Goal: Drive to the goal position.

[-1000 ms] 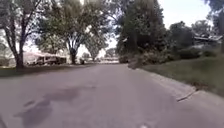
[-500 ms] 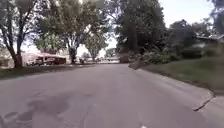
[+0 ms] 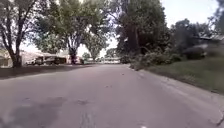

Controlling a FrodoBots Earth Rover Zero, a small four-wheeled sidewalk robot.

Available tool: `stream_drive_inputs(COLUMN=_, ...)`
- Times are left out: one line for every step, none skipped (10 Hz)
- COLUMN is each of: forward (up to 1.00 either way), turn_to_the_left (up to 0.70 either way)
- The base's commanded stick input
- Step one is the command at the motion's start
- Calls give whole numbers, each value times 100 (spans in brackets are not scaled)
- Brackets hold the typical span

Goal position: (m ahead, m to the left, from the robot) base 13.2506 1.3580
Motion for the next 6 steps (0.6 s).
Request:
stream_drive_inputs(forward=70, turn_to_the_left=0)
stream_drive_inputs(forward=70, turn_to_the_left=0)
stream_drive_inputs(forward=70, turn_to_the_left=0)
stream_drive_inputs(forward=70, turn_to_the_left=0)
stream_drive_inputs(forward=70, turn_to_the_left=0)
stream_drive_inputs(forward=70, turn_to_the_left=0)
